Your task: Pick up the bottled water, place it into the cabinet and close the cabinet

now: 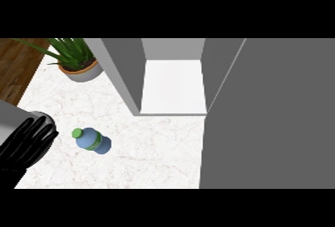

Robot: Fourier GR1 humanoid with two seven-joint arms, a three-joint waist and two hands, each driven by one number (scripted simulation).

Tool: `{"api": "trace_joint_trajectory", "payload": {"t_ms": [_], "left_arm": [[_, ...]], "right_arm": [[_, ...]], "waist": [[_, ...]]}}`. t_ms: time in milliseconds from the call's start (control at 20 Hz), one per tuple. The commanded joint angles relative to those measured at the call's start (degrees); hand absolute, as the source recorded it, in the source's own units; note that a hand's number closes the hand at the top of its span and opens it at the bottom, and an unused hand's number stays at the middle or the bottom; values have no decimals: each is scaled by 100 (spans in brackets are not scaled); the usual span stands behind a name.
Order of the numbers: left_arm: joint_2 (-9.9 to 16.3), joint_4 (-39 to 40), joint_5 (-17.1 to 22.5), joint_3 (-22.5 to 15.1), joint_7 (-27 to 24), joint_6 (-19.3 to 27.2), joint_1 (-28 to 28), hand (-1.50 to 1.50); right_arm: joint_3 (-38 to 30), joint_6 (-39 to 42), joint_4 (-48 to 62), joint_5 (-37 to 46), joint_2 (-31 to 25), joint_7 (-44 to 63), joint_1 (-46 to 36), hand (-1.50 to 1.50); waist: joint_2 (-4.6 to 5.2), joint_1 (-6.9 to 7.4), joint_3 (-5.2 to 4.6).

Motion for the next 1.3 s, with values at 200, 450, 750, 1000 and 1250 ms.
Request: {"api": "trace_joint_trajectory", "payload": {"t_ms": [200, 450, 750, 1000, 1250], "left_arm": [[267, 937, -251, 491, -234, -233, -689, -150], [57, 2144, -1389, 352, -1198, -698, -1151, -150], [7, 3003, -2225, 331, -2065, -754, -1317, -150], [225, 4608, -2749, 288, -2673, -900, -2100, -150], [238, 5401, -2914, 314, -2737, -568, -2533, -150]], "right_arm": [[270, 81, 214, 265, 102, -328, 107, -150], [2, 35, -21, -37, -69, 55, -75, -150], [530, 150, 246, 529, 100, -696, 406, -150], [512, 220, 108, 402, 70, -606, 505, -150], [122, 268, 57, 61, -104, -586, 465, -150]], "waist": [[2, -5, 0], [13, -12, -3], [3, -22, -2], [16, -86, -6], [12, -49, -2]]}}
